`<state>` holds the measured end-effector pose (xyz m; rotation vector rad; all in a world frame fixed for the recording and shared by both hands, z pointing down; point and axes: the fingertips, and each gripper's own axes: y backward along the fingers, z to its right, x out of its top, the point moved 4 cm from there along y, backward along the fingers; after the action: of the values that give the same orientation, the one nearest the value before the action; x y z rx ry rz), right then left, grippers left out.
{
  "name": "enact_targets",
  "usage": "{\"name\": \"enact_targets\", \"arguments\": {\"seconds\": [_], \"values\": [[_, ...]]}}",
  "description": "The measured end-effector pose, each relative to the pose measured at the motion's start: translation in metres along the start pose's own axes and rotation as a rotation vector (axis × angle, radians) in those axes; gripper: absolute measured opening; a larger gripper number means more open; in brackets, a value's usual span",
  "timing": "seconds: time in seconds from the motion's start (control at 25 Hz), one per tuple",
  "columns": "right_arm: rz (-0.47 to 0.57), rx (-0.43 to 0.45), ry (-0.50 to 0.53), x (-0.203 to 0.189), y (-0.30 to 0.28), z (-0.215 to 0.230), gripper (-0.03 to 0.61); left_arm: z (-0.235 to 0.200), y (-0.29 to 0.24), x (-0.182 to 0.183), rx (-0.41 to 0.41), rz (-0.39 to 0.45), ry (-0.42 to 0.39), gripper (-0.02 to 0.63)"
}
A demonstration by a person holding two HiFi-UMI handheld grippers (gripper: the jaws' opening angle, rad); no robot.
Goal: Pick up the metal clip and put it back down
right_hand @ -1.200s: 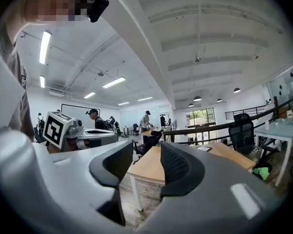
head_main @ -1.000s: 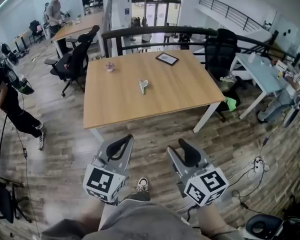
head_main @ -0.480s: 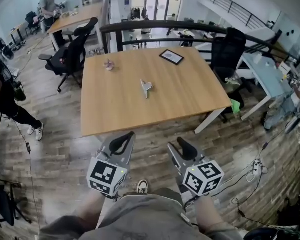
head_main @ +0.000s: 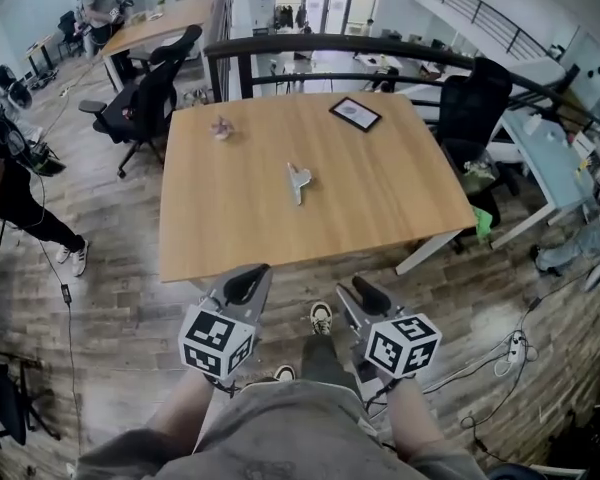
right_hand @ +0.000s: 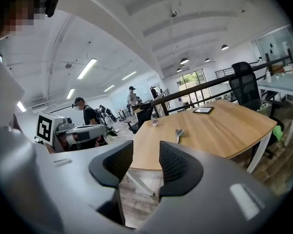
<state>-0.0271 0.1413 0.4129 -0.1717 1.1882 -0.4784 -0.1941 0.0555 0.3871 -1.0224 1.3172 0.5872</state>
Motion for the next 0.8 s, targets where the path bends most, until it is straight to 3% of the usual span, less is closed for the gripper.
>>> {"name": "enact_targets", "arguments": {"seconds": [0.4, 0.8], "values": [[-0.129, 0.093, -0.05, 0.031, -0.092, 0.087, 0.16, -0.043, -0.111, 0.005, 0.063, -0.073, 0.03, 0.001], [-0.275, 0.209, -0.132, 0.072, -0.2, 0.172, 0.16, -0.098, -0.209, 0.003, 0.188, -0.19, 0.095, 0.001]]}}
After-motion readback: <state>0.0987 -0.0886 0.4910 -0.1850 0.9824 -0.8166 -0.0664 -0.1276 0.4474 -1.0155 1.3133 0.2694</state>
